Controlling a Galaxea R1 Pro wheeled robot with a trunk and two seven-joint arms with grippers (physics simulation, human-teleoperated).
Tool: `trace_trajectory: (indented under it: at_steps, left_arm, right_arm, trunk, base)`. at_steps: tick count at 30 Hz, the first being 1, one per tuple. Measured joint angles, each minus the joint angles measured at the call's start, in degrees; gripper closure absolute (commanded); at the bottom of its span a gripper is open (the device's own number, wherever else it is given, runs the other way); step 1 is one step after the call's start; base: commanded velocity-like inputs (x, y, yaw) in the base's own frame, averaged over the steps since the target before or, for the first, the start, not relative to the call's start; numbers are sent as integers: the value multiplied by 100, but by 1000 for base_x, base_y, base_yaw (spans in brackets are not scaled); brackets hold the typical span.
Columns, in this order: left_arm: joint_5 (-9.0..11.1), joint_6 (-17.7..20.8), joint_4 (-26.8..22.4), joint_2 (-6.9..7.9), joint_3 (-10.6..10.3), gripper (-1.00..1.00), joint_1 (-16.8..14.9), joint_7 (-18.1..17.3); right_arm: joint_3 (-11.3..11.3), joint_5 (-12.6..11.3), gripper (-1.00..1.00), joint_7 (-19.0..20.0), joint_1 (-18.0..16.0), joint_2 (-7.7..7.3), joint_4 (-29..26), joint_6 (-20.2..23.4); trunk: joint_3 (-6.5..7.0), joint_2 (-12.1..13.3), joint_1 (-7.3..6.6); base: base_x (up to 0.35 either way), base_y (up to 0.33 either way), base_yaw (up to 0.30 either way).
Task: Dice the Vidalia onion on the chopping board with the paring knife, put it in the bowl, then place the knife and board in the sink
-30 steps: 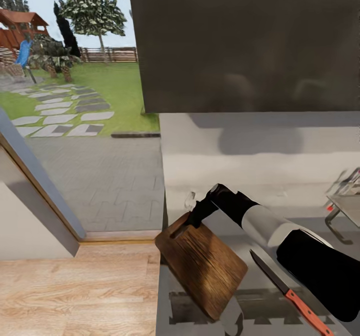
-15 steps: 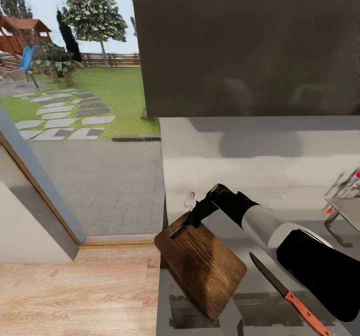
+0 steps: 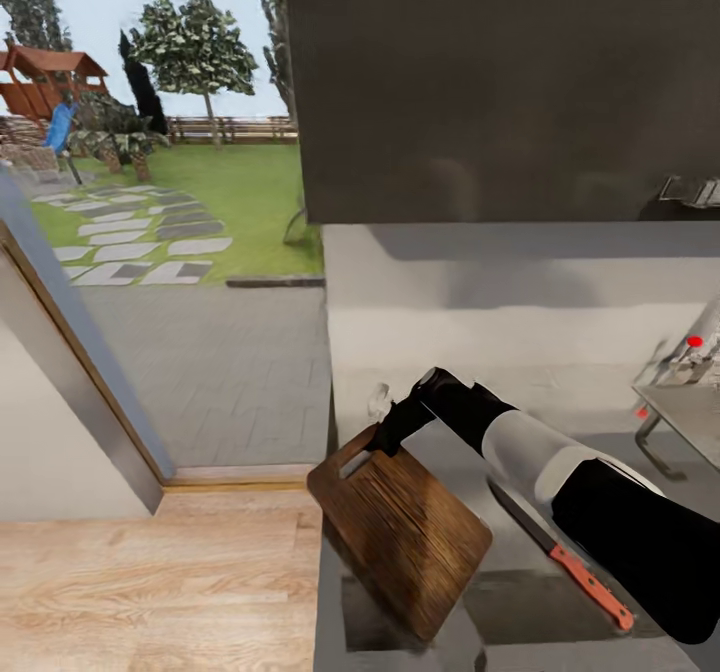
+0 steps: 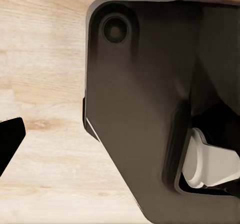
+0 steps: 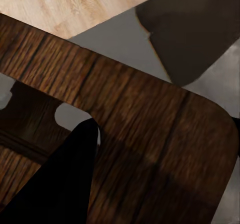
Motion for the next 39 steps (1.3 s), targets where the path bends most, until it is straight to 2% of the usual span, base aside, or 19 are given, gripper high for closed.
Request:
trace_trajectory:
  at_steps: [10,17,27,39]
  left_arm:
    - [-3,0,0,-4,0,-100,0,0]
    - [-7,0,0,-4,0,-100,0,0]
    - [-8,0,0,-4,0,-100,0,1]
    - [-15,0,0,-36,0,-100,0,0]
  right_arm:
    - [0,-2,100,21,0,-24,-8,-2]
    - [-28,-132,100,6,1,-82,23,-40]
    - [-24,-200,100,24,1,-54,9,-7]
    - [-23,-199,100,25,2,-17,8,-2]
  trunk:
    - [57,1,-1]
    - [58,0,-3]
    - [96,0,-4]
    - [205,1,-1]
  base:
    - [-310,0,0]
    - [-33,0,0]
    - [-1,0,0]
    - [-235,0,0]
